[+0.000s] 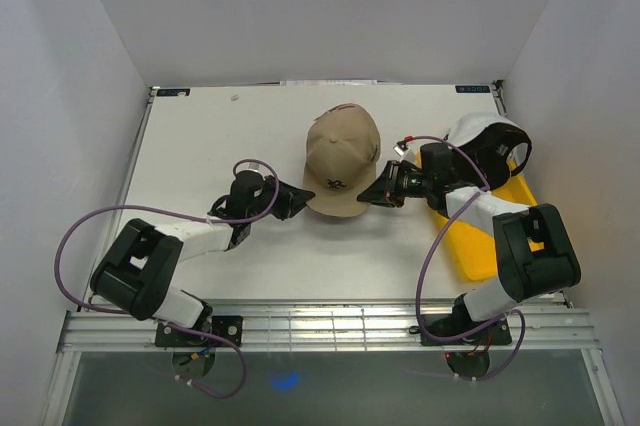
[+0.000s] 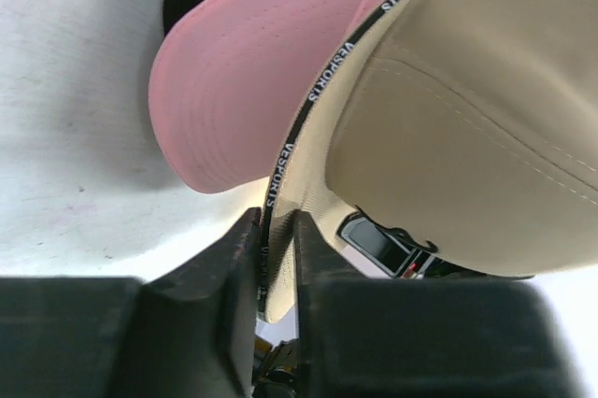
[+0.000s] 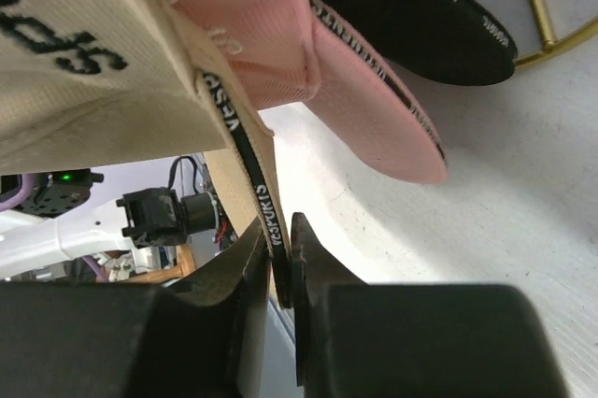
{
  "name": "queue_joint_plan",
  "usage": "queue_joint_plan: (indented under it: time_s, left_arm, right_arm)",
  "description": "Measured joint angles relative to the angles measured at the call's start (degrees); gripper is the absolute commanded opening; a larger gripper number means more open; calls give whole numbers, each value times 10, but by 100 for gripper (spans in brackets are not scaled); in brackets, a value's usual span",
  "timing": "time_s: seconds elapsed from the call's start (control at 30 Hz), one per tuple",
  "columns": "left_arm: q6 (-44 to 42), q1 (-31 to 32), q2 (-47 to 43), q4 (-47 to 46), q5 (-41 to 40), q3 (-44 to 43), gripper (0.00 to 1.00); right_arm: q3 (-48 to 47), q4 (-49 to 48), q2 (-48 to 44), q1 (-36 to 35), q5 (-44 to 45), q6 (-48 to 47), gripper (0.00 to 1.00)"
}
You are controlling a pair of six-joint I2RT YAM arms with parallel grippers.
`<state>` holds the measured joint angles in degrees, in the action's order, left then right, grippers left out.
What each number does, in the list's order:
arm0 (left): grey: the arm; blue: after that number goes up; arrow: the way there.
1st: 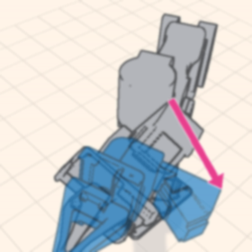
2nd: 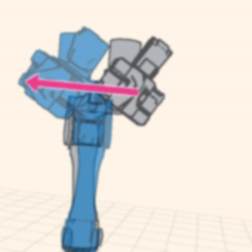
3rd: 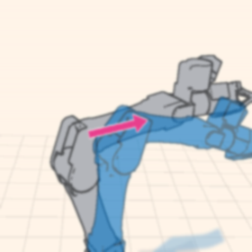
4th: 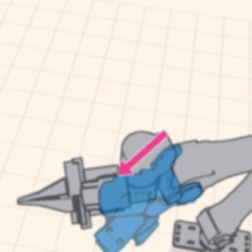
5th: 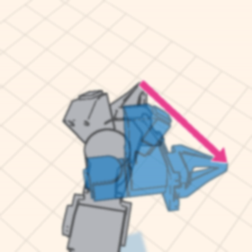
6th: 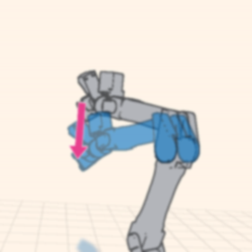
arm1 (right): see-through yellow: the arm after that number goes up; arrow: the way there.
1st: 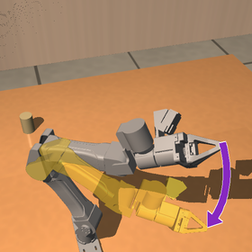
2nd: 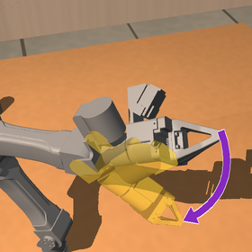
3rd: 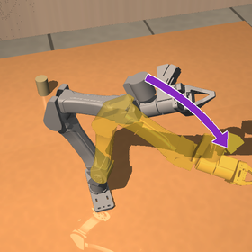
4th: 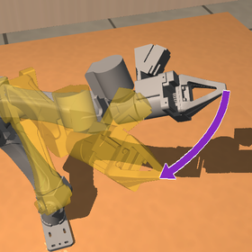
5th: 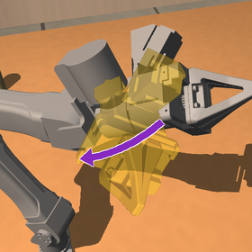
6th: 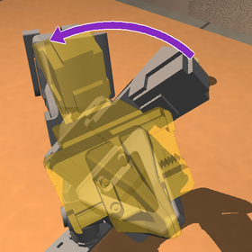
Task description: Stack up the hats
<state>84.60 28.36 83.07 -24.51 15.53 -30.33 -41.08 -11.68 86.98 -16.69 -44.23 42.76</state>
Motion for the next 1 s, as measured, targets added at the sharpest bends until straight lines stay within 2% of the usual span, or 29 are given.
queue_joint_plan:
  time_s: [0.03,0.17,0.27,0.6,1.0]
  left_arm:
    - [-2,0,0,5,0,1,37]
    - [-12,1,0,29,0,7,51]
    - [-17,1,0,48,-1,8,56]
    - [-29,1,-14,69,-6,14,57]
    - [-49,1,-83,107,-16,16,57]
  right_arm:
    - [-1,4,0,-1,2,-2,21]
    - [-4,29,0,-4,15,-19,34]
    - [-4,50,0,-4,31,-31,40]
    - [-4,111,-3,-7,73,-56,59]
    - [-33,253,-85,-7,132,-106,61]
